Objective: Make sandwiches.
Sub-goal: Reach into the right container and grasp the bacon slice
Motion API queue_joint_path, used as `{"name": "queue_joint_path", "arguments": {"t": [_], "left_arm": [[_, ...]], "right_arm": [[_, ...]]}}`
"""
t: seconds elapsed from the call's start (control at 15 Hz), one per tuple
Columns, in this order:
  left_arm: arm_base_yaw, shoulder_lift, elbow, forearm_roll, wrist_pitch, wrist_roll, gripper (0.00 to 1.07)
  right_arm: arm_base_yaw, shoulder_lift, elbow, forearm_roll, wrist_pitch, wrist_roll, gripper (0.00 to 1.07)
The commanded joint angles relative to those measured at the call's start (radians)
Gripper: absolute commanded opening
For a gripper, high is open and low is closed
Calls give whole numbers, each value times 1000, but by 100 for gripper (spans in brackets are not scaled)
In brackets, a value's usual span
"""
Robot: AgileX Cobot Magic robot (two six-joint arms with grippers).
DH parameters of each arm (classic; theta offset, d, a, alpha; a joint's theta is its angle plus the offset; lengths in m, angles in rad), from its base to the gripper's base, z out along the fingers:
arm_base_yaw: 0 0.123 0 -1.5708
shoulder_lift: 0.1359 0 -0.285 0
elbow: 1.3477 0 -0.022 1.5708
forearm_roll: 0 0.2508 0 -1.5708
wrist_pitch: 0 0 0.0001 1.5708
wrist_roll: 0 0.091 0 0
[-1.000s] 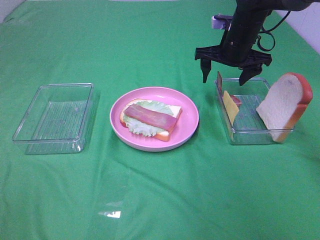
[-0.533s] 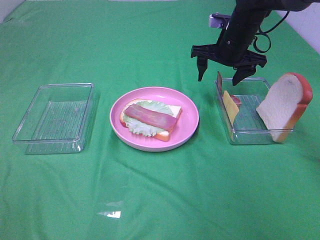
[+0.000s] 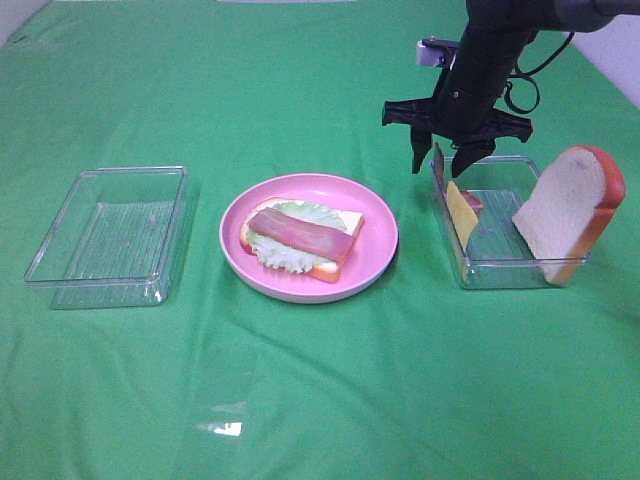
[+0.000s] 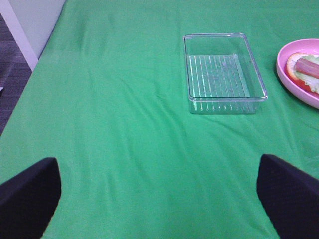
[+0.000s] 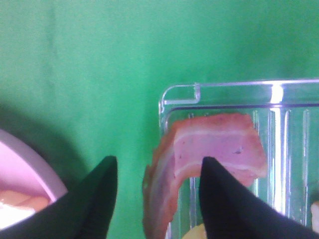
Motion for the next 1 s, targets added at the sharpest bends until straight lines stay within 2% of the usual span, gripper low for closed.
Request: {"name": "queue_joint_path", "arguments": {"t": [0.07,0.4,0.87,1.0], "left_arm": [[1,-15,1,0,-7,1,101],[1,-15,1,0,-7,1,101],[1,-15,1,0,-7,1,101],[1,-15,1,0,-7,1,101]], "right_arm": [[-1,1,-5,-39,-10,17,31],[-1,1,-5,-81,-10,27,0],[-1,-12,-5,-64,11,-38,0],[-1,-86,-6,-75,28,-70,0]]}}
